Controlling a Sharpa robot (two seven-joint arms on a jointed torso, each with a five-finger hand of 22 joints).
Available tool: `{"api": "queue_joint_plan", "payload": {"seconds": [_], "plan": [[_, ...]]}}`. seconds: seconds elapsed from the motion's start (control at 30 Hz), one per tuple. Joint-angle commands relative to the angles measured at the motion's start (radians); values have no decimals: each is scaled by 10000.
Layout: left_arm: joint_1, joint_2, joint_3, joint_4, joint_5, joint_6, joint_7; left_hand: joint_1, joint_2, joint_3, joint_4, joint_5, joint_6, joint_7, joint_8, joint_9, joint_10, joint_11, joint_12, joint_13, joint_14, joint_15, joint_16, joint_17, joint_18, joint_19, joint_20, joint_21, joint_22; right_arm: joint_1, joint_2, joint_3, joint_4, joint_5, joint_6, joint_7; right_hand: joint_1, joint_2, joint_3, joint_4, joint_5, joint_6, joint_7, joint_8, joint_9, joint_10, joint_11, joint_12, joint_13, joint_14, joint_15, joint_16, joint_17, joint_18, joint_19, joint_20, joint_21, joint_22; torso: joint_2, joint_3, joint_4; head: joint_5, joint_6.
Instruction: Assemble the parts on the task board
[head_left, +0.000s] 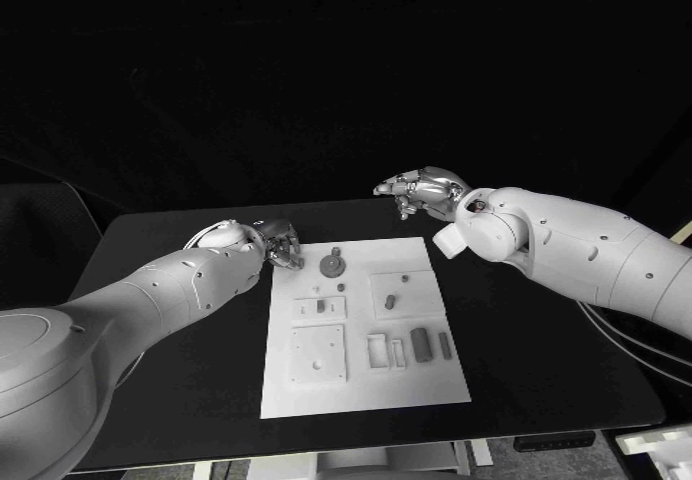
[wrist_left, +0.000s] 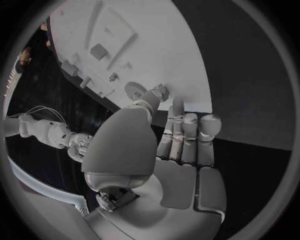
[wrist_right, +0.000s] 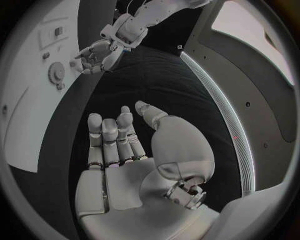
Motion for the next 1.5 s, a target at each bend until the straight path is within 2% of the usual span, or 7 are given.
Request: {"api": "queue_joint_plan", "payload": {"seconds": [0.03,0.8,1.17,1.5], "plan": [[2,58,6,-12,104,137,113,1,119,69,9,34,42,6,59,12,92,20,56,14,48,0,63,19,1031,29,-55,614,18,8,7,6,39,-81,15,67,-45,-76,20,-34,-29,-49,51,56,0,-61,26,53,13,-18,-44,62,10,26,-54,-9,1040,-4,13,3,-5,-6,-20],[-96,154,4,-112,187,344,192,37,286,260,34,37,199,-90,151,45,125,8,110,38,66,-25,125,34,1049,48,-70,673,48,51,11,6,117,-102,-12,59,-48,-78,22,-35,-29,-49,51,58,0,-62,26,55,14,-18,-45,64,11,27,-54,-9,1041,-4,7,15,7,-93,-147],[-108,182,4,-142,218,417,140,59,212,319,-12,19,66,-235,85,13,50,26,91,30,44,-32,145,37,1053,24,-73,693,61,62,0,6,125,-102,-23,47,-51,-78,23,-35,-29,-49,51,60,0,-63,26,57,15,-18,-45,65,11,27,-53,-10,1042,-3,9,16,6,-135,-175],[-117,205,4,-154,228,459,164,65,216,338,-19,23,46,-259,76,8,44,28,92,31,40,-34,149,38,1054,21,-74,697,63,76,6,6,121,-102,-24,45,-52,-78,24,-35,-29,-49,51,61,0,-64,26,58,15,-17,-45,66,12,27,-53,-10,1043,-3,7,16,2,-147,-175]]}}
